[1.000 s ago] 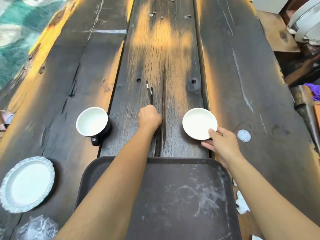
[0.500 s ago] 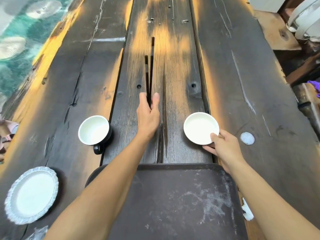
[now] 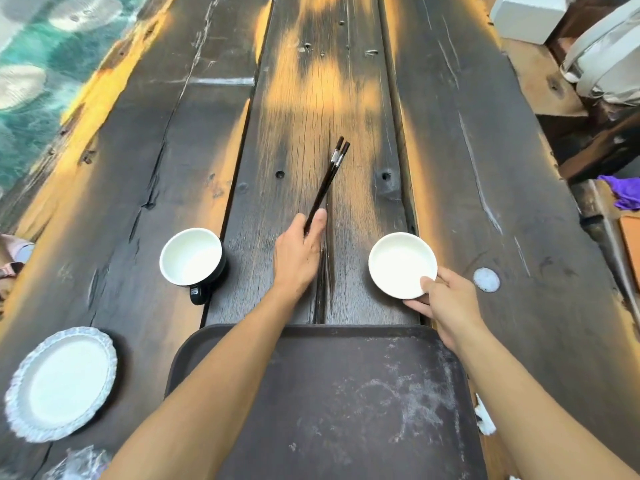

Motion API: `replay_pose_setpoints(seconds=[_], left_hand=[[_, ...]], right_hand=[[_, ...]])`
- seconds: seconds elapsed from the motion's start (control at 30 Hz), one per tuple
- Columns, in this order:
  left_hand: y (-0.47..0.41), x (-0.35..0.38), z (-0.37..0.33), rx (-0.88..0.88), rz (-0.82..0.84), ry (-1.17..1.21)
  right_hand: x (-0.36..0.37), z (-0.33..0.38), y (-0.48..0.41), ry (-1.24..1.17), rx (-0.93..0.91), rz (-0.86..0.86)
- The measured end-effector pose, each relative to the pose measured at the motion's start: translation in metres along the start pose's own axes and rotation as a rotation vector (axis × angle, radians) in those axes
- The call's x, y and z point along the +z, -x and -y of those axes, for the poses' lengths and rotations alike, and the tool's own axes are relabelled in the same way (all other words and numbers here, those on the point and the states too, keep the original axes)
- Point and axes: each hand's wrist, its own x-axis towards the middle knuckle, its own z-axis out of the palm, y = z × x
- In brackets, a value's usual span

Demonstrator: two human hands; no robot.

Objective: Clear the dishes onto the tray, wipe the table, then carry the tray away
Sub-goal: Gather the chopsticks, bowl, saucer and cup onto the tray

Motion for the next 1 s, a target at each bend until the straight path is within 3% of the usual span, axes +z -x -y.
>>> replay_pose_setpoints(seconds=[0.2,0.4,0.57,0.8,1.0], left_hand=[[0.024,-0.025,0.016,0.136,0.152,-0.326],[0.077,-0.052,0.031,0.285,0.356,-0.627],[0.115,-0.061,0.040,0.284,0.442,-0.742],[0.148,-0.054,0.051,0.429,0.511,-0.849],[0.153,-0.050,0.053,0.622,0.461,-0.876]], right_hand=[[-0.012,0.007,0.021,-0.122,0.066,0.054],[-0.043,-0.001,0.056,-0.063,0.091,0.067],[-0.071,-0.021,0.087,-0.053,0.129,0.038],[-0.083,-0.043,0.112,-0.059,0.139,0.041],[-0.084,-0.049,0.123,-0.069,0.149,0.056]])
